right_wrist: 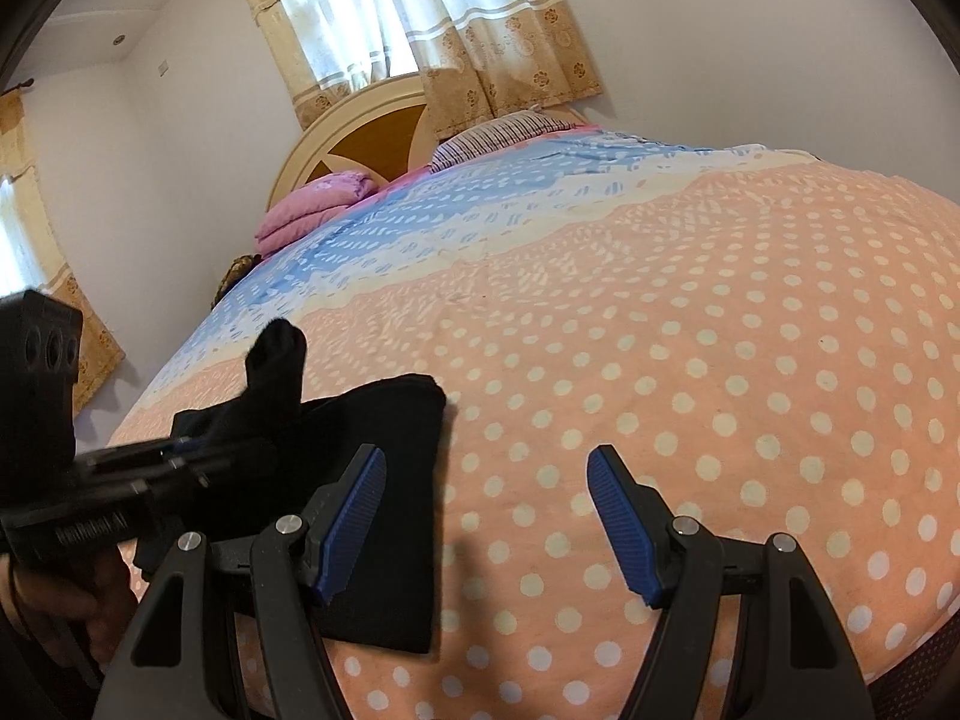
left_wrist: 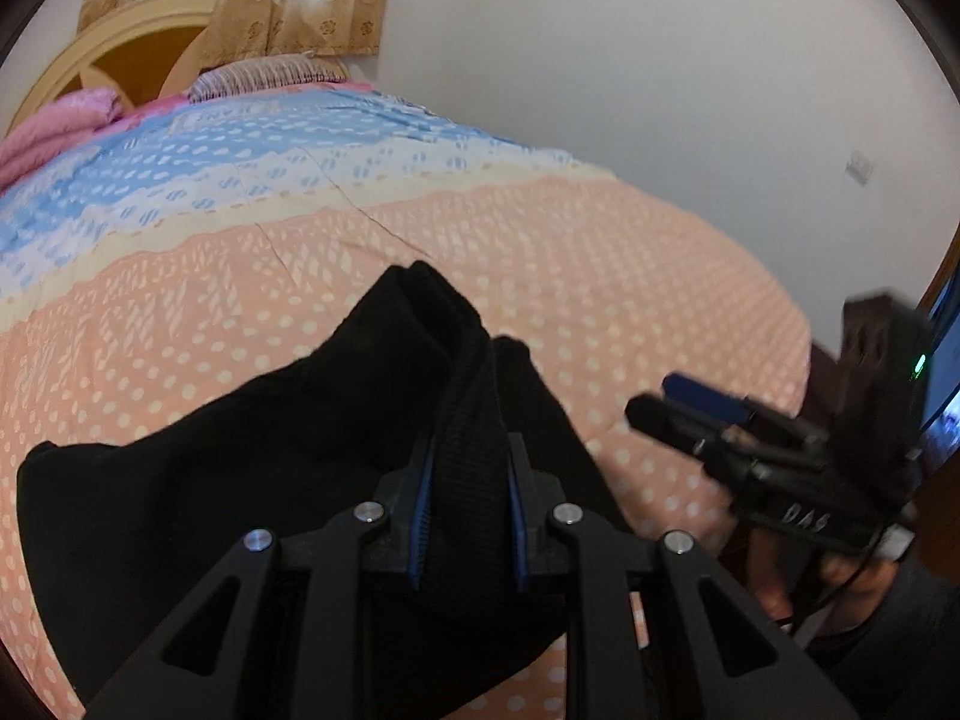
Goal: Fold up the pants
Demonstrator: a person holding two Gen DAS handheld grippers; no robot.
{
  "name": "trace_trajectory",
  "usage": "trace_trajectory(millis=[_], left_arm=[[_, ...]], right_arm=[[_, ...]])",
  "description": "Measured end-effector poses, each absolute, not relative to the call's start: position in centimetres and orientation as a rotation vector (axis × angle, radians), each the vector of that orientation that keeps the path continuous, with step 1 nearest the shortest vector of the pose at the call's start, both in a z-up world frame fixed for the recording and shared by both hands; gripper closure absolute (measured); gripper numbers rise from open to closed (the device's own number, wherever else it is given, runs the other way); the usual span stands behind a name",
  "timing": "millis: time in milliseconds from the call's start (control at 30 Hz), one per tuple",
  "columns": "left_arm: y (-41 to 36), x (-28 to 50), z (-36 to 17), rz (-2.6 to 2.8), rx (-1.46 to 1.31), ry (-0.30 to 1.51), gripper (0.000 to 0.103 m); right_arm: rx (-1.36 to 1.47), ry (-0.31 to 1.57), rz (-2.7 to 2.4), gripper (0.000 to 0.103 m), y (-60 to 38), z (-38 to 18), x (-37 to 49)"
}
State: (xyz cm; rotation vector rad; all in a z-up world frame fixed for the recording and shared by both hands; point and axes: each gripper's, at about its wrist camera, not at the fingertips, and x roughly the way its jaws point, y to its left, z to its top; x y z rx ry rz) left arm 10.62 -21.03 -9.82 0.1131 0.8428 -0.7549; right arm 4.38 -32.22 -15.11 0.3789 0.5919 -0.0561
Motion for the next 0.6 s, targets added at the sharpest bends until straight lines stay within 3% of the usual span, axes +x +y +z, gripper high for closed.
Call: trace_trajectory(millis=[100, 167, 233, 367, 433, 567, 600], left_arm=[[-22.0, 10.0, -9.9, -0.757, 0.167, 0.82, 0.076], [-22.2, 9.0, -9.3, -0.769, 0.176, 0.794, 0.064], [-22.4, 8.0, -8.7, -0.787, 0.171, 0.769, 0.042], [-21.5, 6.6, -7.6, -0.777, 0.163, 0.698, 0.039], [-19.9, 6.3, -7.3, -0.724, 0.15, 0.659, 0.028], [-16.0, 6.7, -7.7, -0.604, 0.102, 0.62, 0.022], [-14.9, 7.0, -8.2, -0.561, 0.09, 0.616, 0.016]], right_arm=[[0.388, 0.594, -0.066, 0.032, -32.6, -15.4, 4.2], [0.396, 0.593, -0.074, 0.032, -32.9, -15.4, 4.3], [0.409, 0.591, -0.084, 0.032, -33.2, -15.4, 4.2], [0.434, 0.584, -0.088, 0.032, -33.8, -15.3, 3.8], [0.453, 0.58, -0.068, 0.032, -33.8, -14.8, 3.5], [0.452, 0.548, 0.043, 0.032, -31.7, -12.6, 3.0], [0.431, 0.55, 0.066, 0.032, -30.7, -12.1, 3.1]])
